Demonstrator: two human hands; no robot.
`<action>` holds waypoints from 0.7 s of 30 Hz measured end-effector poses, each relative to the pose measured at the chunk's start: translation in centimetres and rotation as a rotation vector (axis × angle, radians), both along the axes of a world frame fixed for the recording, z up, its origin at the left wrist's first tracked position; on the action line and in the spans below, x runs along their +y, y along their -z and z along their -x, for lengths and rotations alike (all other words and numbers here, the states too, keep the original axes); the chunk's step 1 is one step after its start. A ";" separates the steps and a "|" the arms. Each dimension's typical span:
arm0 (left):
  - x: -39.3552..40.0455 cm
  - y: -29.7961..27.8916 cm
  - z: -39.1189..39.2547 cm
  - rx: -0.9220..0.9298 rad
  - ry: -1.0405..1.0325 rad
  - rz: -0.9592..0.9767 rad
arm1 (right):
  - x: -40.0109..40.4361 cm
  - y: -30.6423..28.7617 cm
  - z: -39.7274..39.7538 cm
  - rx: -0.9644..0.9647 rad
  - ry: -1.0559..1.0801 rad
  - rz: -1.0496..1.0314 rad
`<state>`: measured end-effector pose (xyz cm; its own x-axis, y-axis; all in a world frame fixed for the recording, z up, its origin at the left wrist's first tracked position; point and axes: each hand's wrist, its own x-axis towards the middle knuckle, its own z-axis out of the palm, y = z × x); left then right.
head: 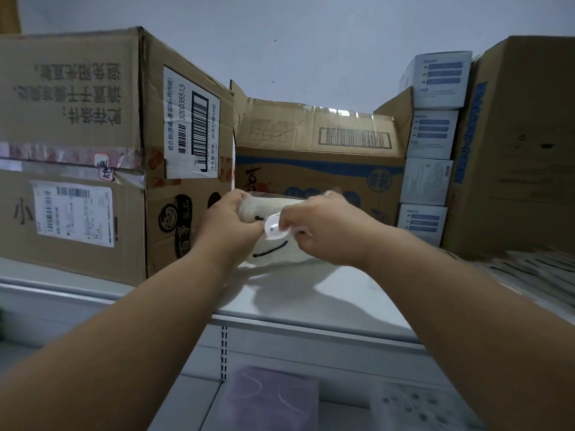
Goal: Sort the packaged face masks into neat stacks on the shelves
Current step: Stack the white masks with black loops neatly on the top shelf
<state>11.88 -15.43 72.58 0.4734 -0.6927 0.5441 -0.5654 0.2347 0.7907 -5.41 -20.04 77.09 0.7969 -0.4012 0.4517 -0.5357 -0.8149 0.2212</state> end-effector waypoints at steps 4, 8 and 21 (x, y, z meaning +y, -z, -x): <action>-0.2 0.0 -0.5 0.070 0.070 -0.027 | 0.7 -0.6 -0.6 0.077 -0.046 -0.344; -0.2 0.0 -0.8 0.079 0.112 -0.041 | 0.7 -1.5 -0.8 0.157 -0.005 -0.486; 0.1 0.1 -0.3 0.116 0.360 -0.165 | -2.5 -0.2 -1.2 -0.397 0.085 0.024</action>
<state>12.16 -15.30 72.48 0.2364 -0.8987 0.3694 -0.3756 0.2661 0.8878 -4.23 -22.55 77.29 0.5233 -0.4437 0.7276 -0.6485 -0.7612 0.0022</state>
